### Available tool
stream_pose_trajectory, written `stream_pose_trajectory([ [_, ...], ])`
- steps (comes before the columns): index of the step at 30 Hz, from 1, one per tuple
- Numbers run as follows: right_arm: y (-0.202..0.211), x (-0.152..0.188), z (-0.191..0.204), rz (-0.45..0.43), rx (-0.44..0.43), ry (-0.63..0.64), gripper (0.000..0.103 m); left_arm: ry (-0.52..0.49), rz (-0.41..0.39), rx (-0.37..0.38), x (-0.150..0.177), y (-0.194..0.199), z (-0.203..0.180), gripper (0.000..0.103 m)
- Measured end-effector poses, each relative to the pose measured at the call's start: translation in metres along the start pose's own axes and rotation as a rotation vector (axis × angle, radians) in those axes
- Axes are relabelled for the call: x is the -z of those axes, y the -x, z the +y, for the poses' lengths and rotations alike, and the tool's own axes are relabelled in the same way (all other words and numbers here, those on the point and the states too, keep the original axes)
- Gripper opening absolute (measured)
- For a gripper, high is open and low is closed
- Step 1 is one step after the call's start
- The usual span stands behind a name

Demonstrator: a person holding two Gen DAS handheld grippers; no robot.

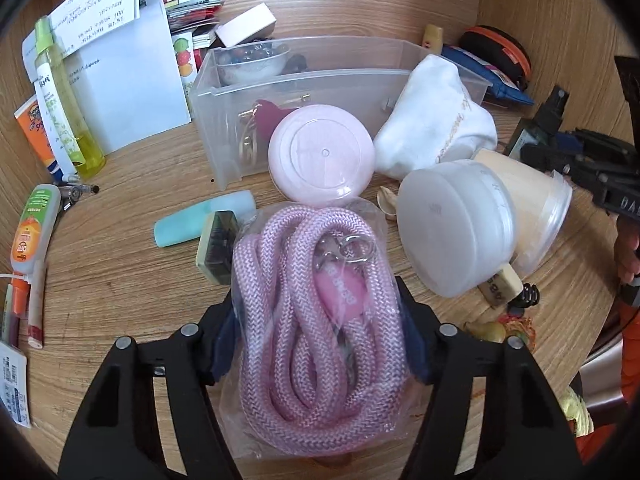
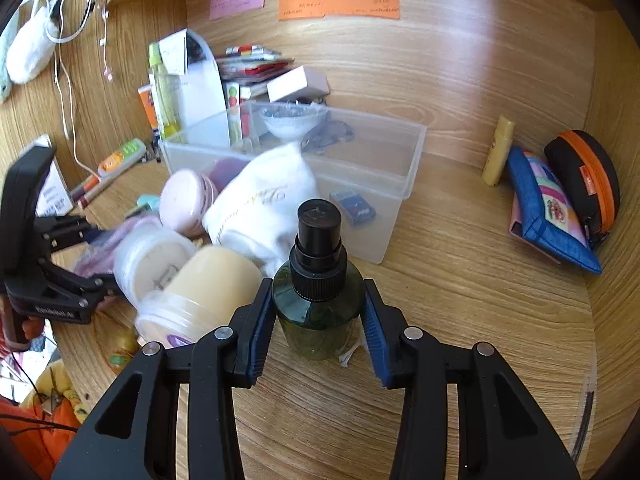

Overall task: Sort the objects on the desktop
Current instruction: 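Grasp the green spray bottle with the right tool while the left grasps the pink rope bag, then lift the bottle and rope bag and carry both over the clear bin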

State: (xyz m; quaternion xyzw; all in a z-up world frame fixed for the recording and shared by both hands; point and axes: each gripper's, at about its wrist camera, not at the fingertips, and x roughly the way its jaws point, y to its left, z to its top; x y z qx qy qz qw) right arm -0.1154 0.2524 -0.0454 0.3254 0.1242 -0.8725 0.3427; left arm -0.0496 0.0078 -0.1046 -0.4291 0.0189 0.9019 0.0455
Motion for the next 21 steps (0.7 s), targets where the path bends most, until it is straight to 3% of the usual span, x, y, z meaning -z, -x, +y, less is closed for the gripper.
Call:
stream_pose_trajectory([
  [10, 0.027, -0.008, -0.001, -0.048, 0.006, -0.023, 0.038, 0.077, -0.056, 0.061, 0.001, 0.02, 0.012, 0.059],
  [21, 0.042, -0.018, 0.001, -0.091, -0.007, -0.036, 0.038, 0.08, -0.186, 0.045, -0.016, 0.057, 0.019, 0.059],
])
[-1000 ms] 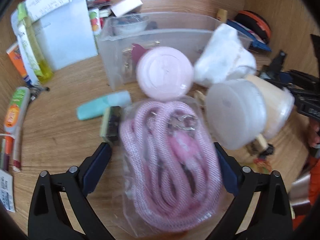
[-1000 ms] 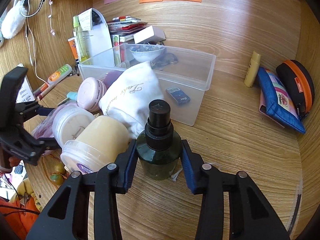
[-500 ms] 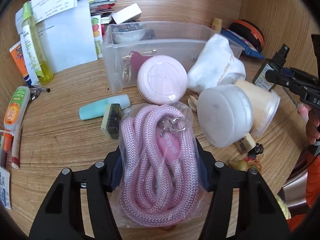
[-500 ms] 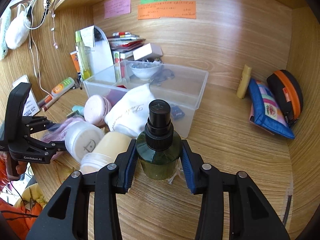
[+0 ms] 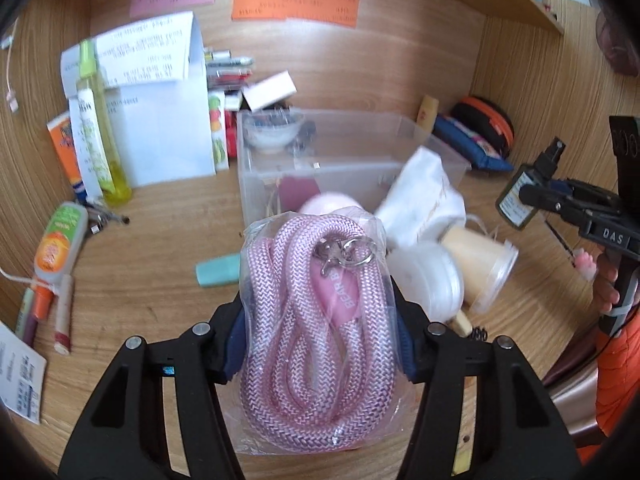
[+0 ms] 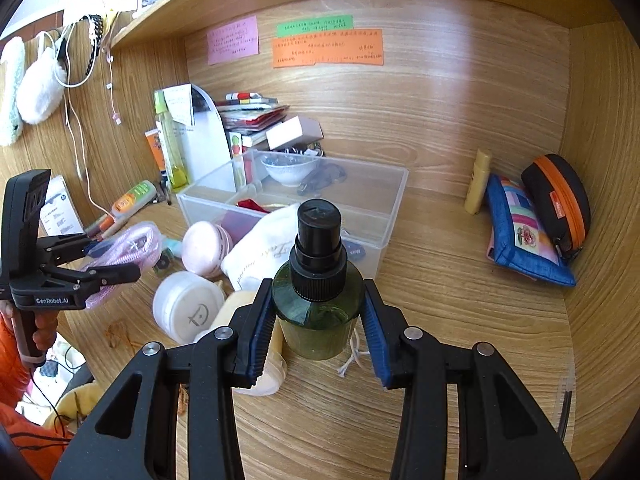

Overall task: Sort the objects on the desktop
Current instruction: 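Lift the bottle and rope bag and carry both over the clear bin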

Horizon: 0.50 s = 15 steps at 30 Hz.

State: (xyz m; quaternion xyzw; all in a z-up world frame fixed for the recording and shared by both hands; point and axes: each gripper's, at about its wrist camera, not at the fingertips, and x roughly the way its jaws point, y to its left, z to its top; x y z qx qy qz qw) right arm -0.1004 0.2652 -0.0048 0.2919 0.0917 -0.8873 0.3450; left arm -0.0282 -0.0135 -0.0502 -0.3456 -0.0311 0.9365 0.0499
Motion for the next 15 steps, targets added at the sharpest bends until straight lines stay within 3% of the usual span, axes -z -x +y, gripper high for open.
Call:
stream_pose_trajectory([
  [15, -0.005, -0.04, -0.003, -0.071, -0.041, -0.045, 0.038, 0.016, -0.099, -0.026, -0.061, 0.001, 0.01, 0.059],
])
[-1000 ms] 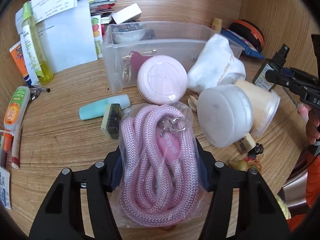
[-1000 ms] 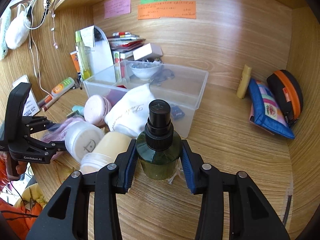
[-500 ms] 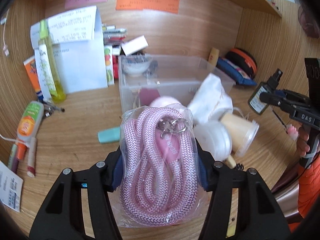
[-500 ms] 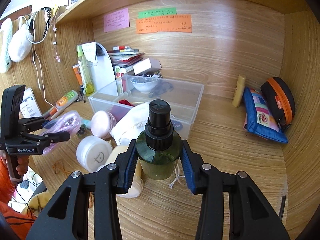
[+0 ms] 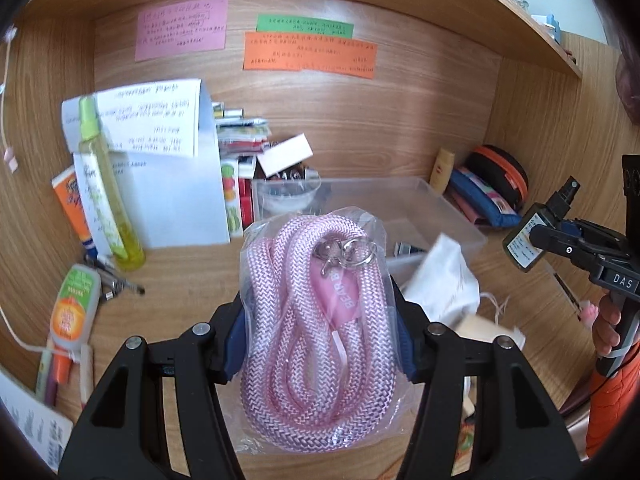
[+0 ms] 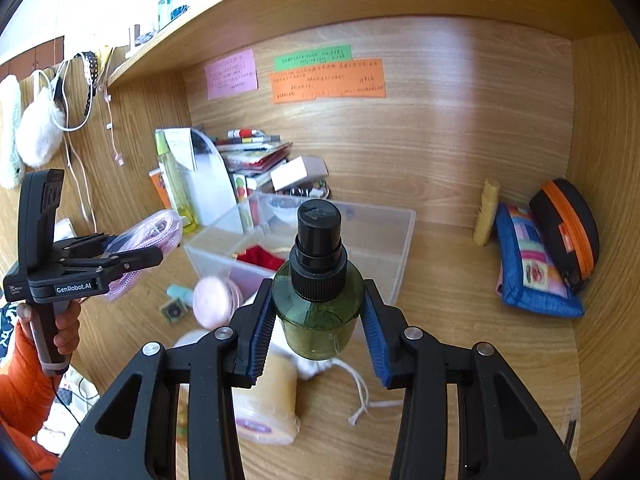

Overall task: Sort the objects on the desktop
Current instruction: 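Lift the bottle and rope bag and carry both over the clear bin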

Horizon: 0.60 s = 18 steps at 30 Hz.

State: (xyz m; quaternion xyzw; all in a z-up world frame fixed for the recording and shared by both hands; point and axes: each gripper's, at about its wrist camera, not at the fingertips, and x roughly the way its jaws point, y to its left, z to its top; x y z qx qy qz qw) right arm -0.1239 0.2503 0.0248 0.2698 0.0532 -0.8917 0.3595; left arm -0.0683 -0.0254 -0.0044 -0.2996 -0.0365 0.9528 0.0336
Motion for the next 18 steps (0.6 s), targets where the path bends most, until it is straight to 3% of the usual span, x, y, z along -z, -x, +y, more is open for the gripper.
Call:
stream_pose_trajectory([
  [18, -0.051, -0.065, -0.004, -0.012, 0.009, -0.002, 0.038, -0.029, -0.03, 0.034, -0.066, -0.045, -0.007, 0.059],
])
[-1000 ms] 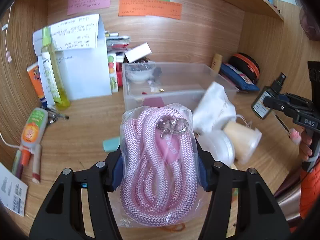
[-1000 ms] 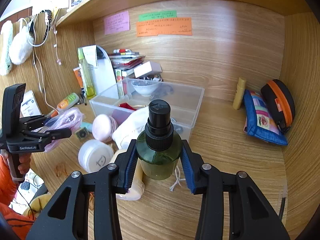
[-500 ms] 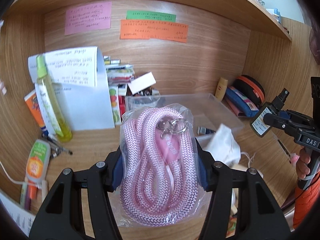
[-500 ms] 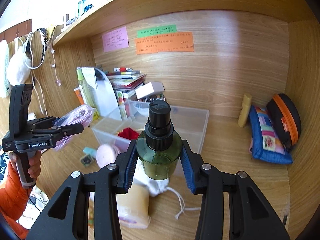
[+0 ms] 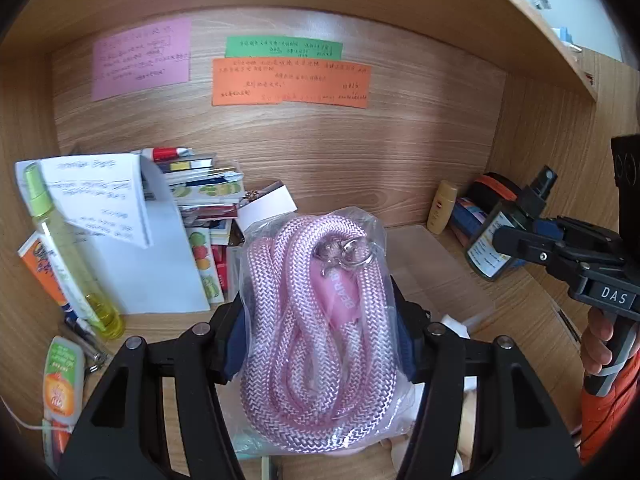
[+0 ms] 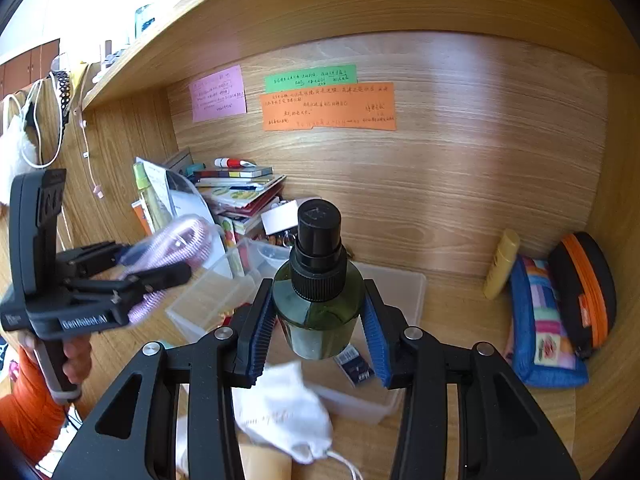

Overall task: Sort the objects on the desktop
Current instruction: 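Lift the bottle and rope bag and carry both over the clear bin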

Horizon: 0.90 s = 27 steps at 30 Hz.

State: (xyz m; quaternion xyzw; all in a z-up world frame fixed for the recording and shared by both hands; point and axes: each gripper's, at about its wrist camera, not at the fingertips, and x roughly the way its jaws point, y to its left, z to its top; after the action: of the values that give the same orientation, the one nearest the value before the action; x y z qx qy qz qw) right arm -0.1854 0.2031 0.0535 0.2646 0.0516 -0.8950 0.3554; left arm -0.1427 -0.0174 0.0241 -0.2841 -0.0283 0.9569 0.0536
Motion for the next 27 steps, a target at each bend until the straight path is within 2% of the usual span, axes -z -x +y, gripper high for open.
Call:
stream_pose_trajectory([
  [8, -0.038, 0.006, -0.006, 0.053, -0.003, -0.025, 0.038, 0.005, 0.043, -0.011, -0.006, -0.037, -0.001, 0.059],
  [17, -0.069, 0.025, -0.021, 0.136, 0.024, -0.053, 0.038, 0.023, 0.111, -0.035, 0.013, -0.075, 0.006, 0.059],
  [27, -0.081, 0.035, -0.013, 0.182, 0.042, 0.001, 0.038, -0.023, 0.112, -0.06, 0.02, -0.082, -0.001, 0.059],
])
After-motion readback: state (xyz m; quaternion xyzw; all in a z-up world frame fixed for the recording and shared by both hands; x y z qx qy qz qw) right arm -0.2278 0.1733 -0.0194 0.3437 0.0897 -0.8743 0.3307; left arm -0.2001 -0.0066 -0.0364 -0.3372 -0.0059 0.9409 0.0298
